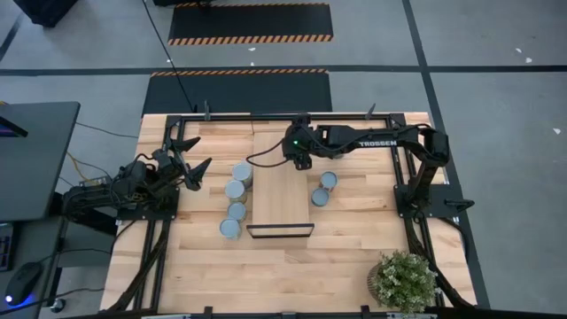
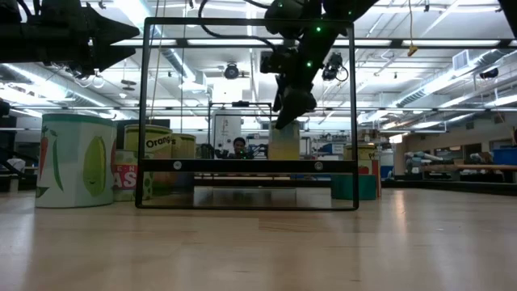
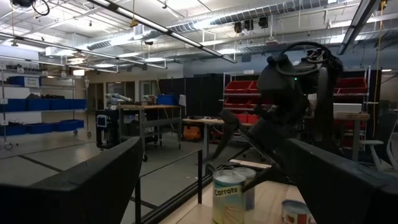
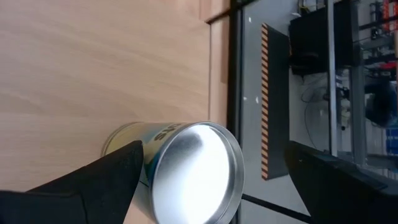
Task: Pick and place cans onto a shelf
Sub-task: Adjust the canned carrots on the shelf
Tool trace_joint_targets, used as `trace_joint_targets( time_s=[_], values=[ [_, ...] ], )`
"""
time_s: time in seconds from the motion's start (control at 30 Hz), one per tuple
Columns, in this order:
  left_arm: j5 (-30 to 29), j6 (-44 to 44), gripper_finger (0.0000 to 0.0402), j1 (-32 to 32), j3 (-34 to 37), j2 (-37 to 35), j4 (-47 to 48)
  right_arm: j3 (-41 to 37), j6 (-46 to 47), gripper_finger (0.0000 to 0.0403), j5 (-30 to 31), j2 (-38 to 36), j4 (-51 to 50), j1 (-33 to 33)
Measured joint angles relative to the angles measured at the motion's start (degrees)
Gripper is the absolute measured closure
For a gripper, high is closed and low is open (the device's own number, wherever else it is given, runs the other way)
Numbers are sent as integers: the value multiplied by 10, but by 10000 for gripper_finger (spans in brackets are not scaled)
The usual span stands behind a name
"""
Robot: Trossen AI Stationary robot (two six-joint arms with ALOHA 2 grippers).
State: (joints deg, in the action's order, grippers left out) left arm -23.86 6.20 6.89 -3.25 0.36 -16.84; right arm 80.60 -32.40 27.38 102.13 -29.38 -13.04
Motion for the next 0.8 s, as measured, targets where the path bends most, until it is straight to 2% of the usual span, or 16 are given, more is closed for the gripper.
trace_joint_targets(
  time_s=[0.4,0.57,0.7,0.8],
  values=[
    [0,0,6,0,0,0,0,0,-10,8,0,0,17,-15],
    [0,1,6,0,0,0,0,0,-3,8,3,-12,17,15],
    [0,1,6,0,0,0,0,0,39,10,9,-40,-26,26],
    [0,0,6,0,0,0,4,0,99,15,-10,-71,-78,11]
  ],
)
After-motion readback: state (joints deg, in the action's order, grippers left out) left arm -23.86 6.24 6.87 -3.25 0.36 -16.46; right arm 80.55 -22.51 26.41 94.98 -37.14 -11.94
